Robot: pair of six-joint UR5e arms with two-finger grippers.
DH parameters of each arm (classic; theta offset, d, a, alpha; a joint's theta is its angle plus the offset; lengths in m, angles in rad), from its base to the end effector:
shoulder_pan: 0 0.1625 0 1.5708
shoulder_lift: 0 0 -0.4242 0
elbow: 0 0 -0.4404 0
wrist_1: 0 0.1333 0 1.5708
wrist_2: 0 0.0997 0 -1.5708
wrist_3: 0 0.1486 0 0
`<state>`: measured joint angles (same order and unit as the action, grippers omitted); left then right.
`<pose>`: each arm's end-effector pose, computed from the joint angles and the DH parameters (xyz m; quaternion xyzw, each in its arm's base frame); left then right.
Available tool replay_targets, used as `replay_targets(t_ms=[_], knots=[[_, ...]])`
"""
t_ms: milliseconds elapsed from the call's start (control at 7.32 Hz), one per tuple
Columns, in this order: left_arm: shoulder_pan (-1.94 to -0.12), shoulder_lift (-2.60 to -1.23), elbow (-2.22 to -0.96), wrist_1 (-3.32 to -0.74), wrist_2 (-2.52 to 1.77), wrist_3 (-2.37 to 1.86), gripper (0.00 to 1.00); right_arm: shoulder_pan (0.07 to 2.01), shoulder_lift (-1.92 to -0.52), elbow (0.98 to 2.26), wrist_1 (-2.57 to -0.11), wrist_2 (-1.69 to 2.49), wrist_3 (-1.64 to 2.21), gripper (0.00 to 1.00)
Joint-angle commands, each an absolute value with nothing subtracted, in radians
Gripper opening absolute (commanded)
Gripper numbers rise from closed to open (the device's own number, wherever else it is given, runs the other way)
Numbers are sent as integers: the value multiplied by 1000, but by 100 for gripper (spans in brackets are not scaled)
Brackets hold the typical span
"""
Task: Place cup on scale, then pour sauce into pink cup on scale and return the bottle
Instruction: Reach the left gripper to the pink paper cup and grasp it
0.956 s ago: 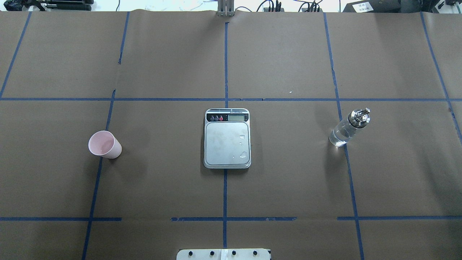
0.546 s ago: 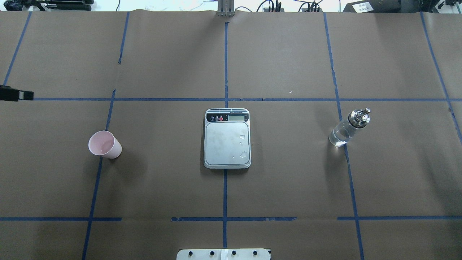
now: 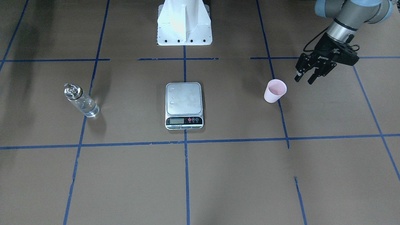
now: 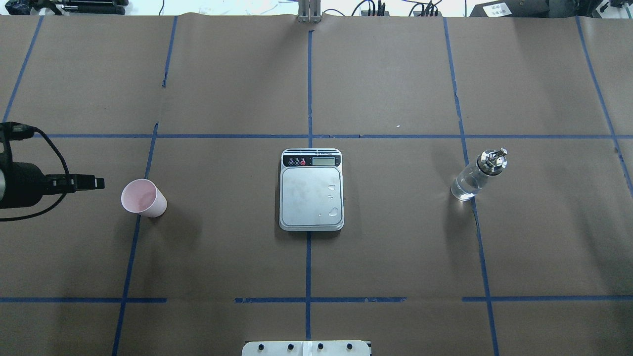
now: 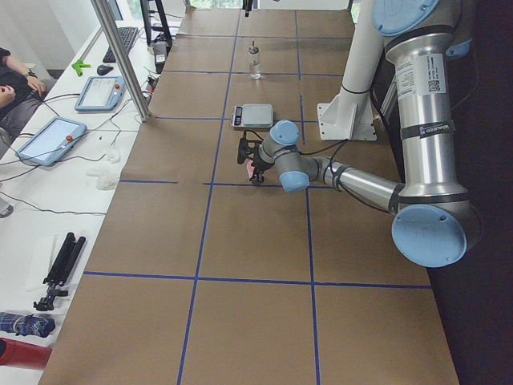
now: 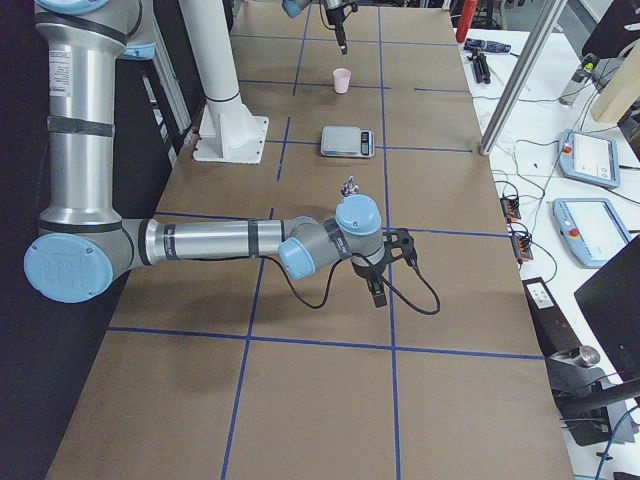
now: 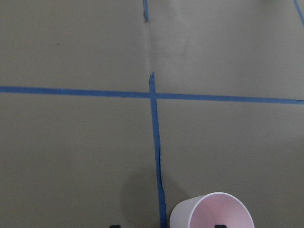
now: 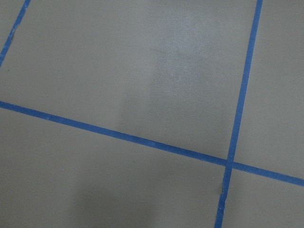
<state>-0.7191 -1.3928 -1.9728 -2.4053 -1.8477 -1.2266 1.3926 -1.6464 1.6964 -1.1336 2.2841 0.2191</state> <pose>0.3360 -0.4174 0.4653 0.1508 0.4914 -0.0909 0.8529 -0.0617 -0.5462 0.6161 0.1547 -0.3768 -0.0656 0.9109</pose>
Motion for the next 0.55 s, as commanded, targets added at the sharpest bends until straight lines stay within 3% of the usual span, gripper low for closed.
replay_targets(t_ms=[0,410], knots=[[-666,-1448,-1970,-2312,-1804,-1276,50,1393,-1651,1698,-1134,2284,219,100],[-663,-1479,-1964,-2261,-1796,-1276,50,1393,-1651,1700,-1134,2286,219,100]])
